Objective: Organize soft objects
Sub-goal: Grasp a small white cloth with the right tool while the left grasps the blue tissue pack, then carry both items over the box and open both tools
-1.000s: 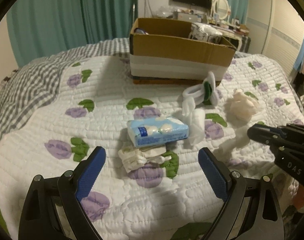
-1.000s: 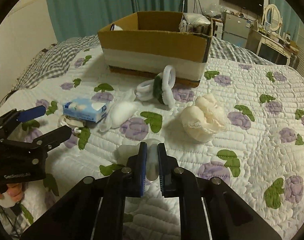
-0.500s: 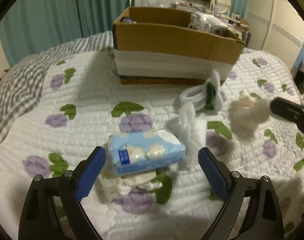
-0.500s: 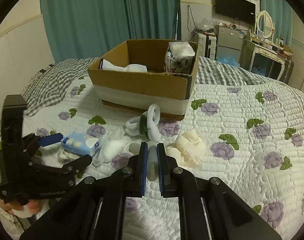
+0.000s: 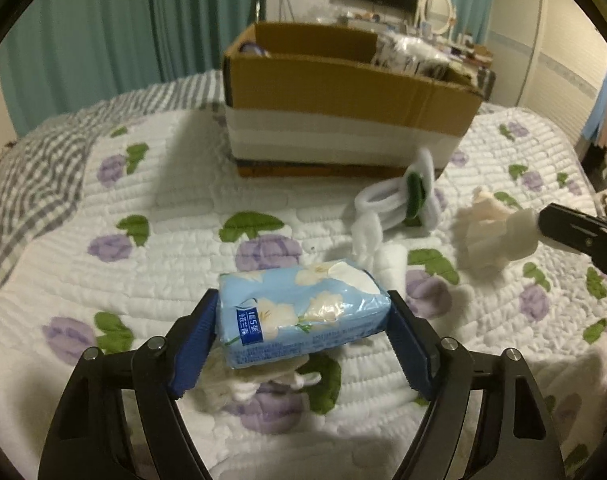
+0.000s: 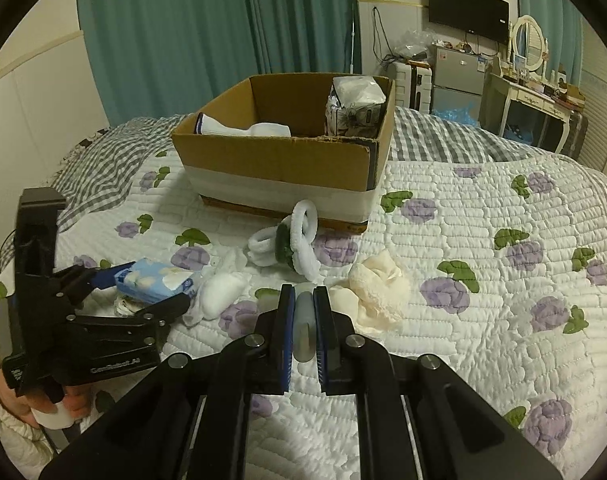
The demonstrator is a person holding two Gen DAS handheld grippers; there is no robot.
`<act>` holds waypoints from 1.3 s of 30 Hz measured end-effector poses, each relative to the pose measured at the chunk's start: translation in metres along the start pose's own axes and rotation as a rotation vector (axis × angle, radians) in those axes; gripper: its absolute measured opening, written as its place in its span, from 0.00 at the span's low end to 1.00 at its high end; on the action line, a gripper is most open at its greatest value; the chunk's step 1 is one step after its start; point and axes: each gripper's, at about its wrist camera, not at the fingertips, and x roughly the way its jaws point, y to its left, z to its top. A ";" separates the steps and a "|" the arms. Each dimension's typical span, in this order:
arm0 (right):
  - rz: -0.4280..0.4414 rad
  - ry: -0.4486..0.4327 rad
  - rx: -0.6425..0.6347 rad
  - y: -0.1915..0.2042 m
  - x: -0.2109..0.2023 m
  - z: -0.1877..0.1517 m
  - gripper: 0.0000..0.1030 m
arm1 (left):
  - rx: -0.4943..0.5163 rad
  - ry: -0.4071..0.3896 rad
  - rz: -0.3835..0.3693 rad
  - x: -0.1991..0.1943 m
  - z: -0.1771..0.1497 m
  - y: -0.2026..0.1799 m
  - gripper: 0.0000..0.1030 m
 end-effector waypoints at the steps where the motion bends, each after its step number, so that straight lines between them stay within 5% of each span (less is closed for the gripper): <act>1: -0.001 -0.004 -0.001 0.001 -0.002 0.000 0.08 | 0.001 -0.010 0.001 -0.005 0.000 0.001 0.77; 10: -0.012 -0.069 -0.030 0.008 -0.032 0.021 0.08 | -0.002 -0.123 -0.030 -0.062 0.025 0.003 0.77; 20: -0.010 -0.186 -0.088 0.013 -0.048 0.107 0.08 | 0.072 -0.261 -0.030 -0.091 0.107 -0.013 0.77; 29: -0.002 -0.215 -0.089 0.006 0.004 0.187 0.08 | 0.101 -0.265 0.018 -0.024 0.181 -0.008 0.77; 39: 0.036 -0.153 -0.038 -0.016 0.098 0.226 0.08 | 0.147 -0.243 0.025 0.046 0.205 0.001 0.78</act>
